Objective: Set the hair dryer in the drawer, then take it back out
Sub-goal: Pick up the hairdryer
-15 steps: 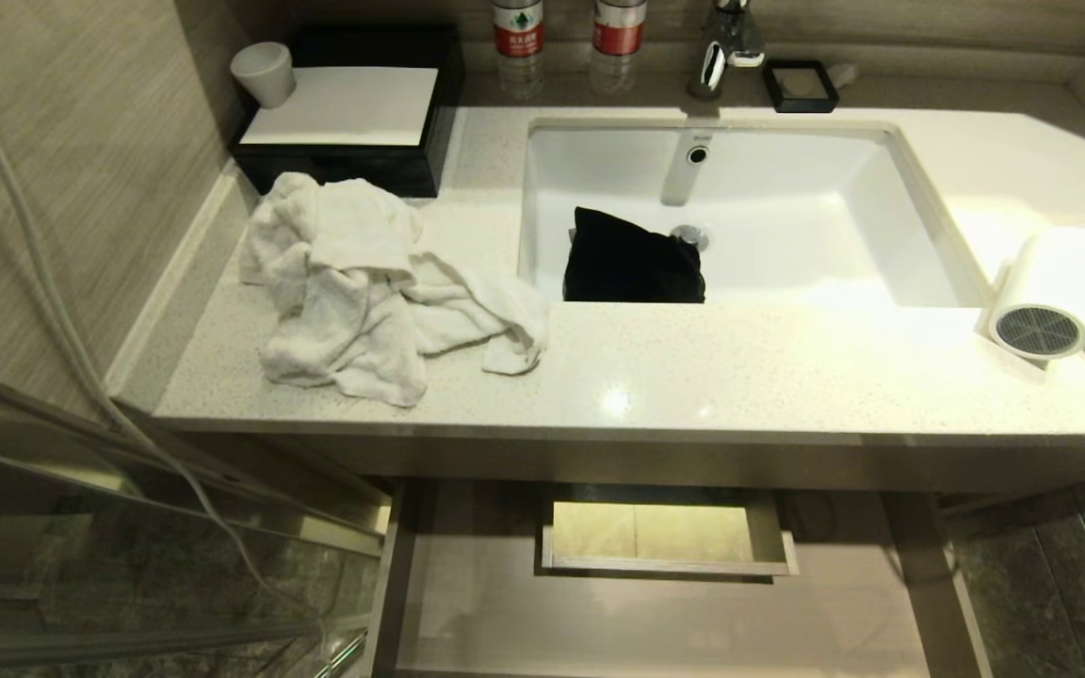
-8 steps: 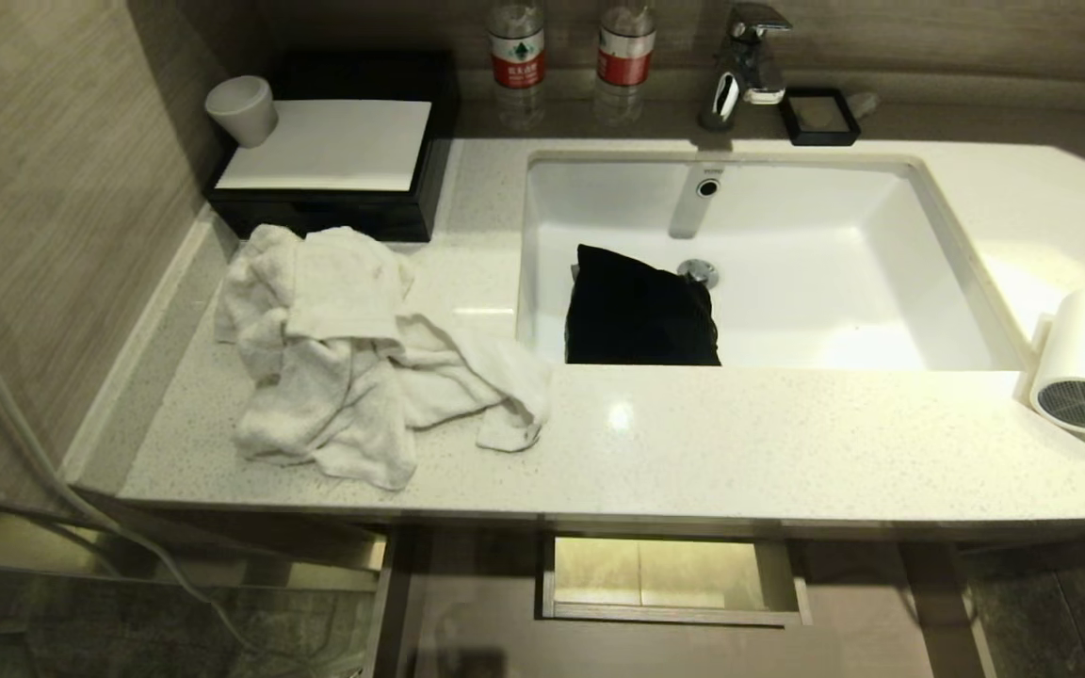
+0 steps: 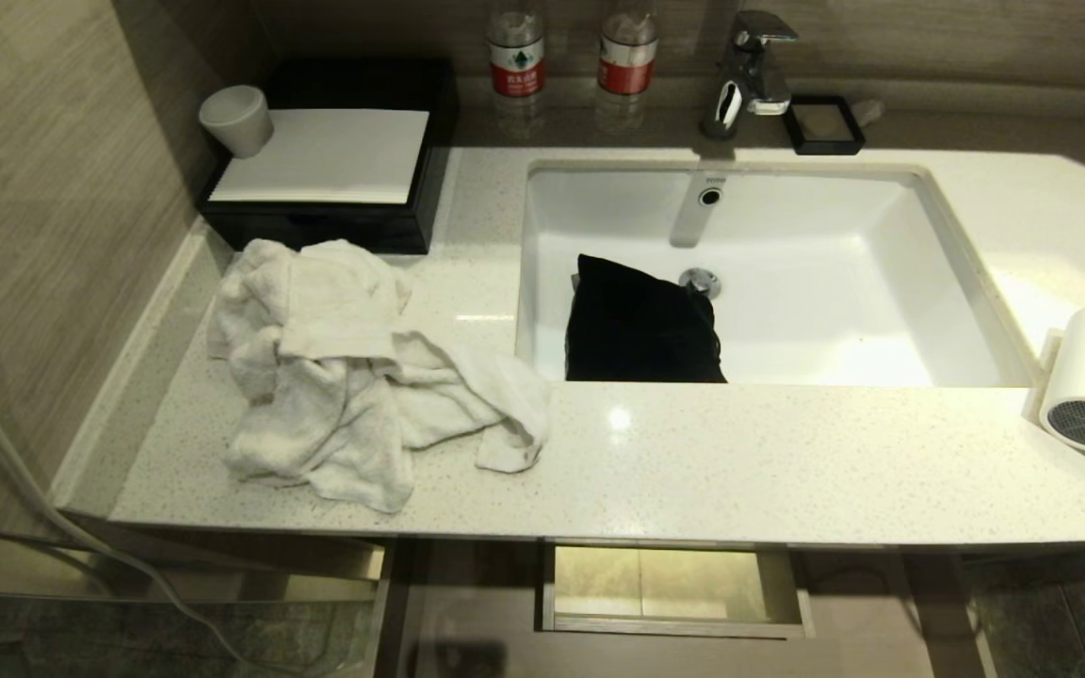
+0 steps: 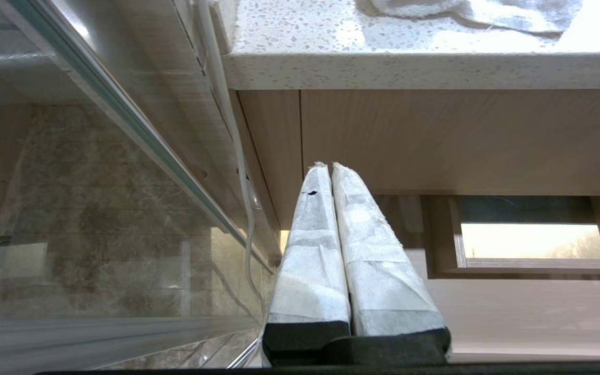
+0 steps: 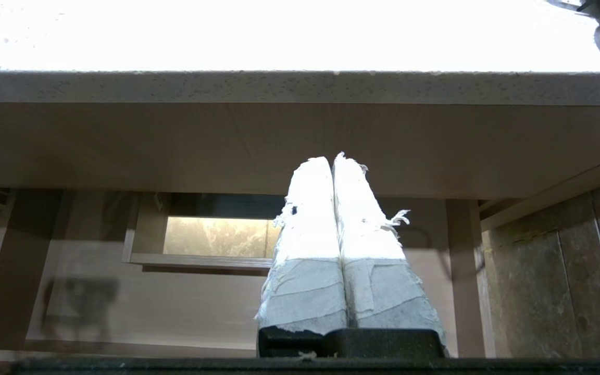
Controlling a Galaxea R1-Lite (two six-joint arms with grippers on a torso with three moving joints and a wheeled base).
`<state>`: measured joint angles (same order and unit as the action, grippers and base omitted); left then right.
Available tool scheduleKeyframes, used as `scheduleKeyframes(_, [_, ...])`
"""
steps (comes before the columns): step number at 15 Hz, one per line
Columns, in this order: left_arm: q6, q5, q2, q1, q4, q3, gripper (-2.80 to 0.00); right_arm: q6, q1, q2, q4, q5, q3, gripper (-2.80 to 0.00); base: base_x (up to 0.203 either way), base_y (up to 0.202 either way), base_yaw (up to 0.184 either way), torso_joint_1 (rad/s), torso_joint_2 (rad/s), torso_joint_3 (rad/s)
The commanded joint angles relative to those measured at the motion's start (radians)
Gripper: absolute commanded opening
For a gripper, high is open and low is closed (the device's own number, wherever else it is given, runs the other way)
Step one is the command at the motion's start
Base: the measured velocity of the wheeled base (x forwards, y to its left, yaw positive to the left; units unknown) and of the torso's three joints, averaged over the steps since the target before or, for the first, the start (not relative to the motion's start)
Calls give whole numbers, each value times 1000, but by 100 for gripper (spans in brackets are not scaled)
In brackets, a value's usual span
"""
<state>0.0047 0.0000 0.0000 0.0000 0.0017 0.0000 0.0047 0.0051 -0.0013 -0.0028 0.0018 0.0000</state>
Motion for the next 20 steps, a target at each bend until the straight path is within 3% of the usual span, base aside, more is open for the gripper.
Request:
scheduleKeyframes(1, [0,0,0,0,0,2,-280,0,1,-2,-1,-4,-8,-280,0,0,0,0,0,0])
scheduleKeyframes(3, [0,0,0,0,0,2,-280,-6,1,10,56,-26,-123,-280,0,0,0,0,0,0])
scheduleKeyframes(8, [0,0,0,0,0,0,-280,-128,1,184,554,-75,-671,-280,0,0,0,0,0,0])
scheduleKeyframes(11, [0,0,0,0,0,2,-280,-199,4,420,786,-156,-876,-280,0,0,0,0,0,0])
scheduleKeyframes(14, [0,0,0,0,0,0,-280,-210,14,639,801,-213,-935,-280,0,0,0,0,0,0])
scheduleKeyframes(18, [0,0,0,0,0,2,-280,-185,14,899,653,-222,-942,-280,0,0,0,0,0,0])
scheduleKeyframes(20, [0,0,0,0,0,2,-280,-193,-29,1020,595,-215,-964,-280,0,0,0,0,0,0])
